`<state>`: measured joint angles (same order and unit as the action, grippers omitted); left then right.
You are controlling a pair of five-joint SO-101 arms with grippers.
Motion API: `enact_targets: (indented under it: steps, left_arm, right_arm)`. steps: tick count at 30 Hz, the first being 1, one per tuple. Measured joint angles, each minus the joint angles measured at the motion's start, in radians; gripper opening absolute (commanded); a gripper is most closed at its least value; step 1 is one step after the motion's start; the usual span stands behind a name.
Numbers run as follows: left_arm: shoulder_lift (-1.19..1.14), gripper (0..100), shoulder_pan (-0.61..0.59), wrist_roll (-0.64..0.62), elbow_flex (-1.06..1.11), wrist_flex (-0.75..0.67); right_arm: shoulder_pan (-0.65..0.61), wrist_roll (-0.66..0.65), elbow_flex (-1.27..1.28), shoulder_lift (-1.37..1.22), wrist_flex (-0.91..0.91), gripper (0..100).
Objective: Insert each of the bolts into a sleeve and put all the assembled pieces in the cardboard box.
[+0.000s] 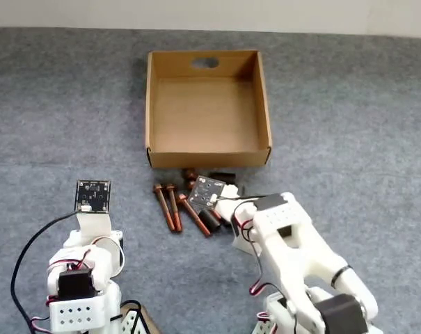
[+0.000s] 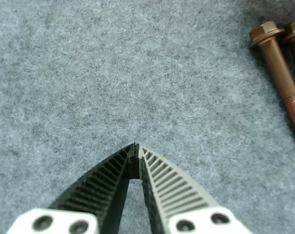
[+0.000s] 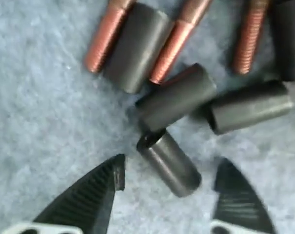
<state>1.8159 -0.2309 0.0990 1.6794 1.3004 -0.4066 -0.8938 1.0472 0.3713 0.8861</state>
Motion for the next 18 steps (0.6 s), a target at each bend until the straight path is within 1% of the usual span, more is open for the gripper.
enact_targets:
  steps: [1, 3, 6, 9, 15, 16, 18]
  left_arm:
    - [0.000, 1, 0.000, 0.000, 0.000, 0.000]
    - [0.000, 1, 0.000, 0.000, 0.000, 0.000]
    - [0.000, 1, 0.000, 0.000, 0.000, 0.000]
    - [0.000, 1, 0.000, 0.000, 0.000, 0.000]
    - [0.000, 1, 0.000, 0.000, 0.000, 0.000]
    - [0.000, 1, 0.000, 0.000, 0.000, 0.000]
    - [0.000, 1, 0.000, 0.000, 0.000, 0.000]
  right_arm:
    - [0.000, 0.000, -0.002, -0.003, -0.003, 0.0]
    - [0.000, 0.000, -0.008, -0.003, -0.009, 2.3]
    - [0.000, 0.020, -0.014, -0.003, 0.015, 0.5]
    - [0.000, 0.106, -0.011, 0.038, 0.069, 0.6]
    - [0.014, 0.353, 0.061, 0.252, 0.141, 1.1]
    - [0.029, 0.370, 0.086, 0.284, 0.143, 1.9]
    - [0.069, 0.385, 0.133, 0.330, 0.147, 7.1]
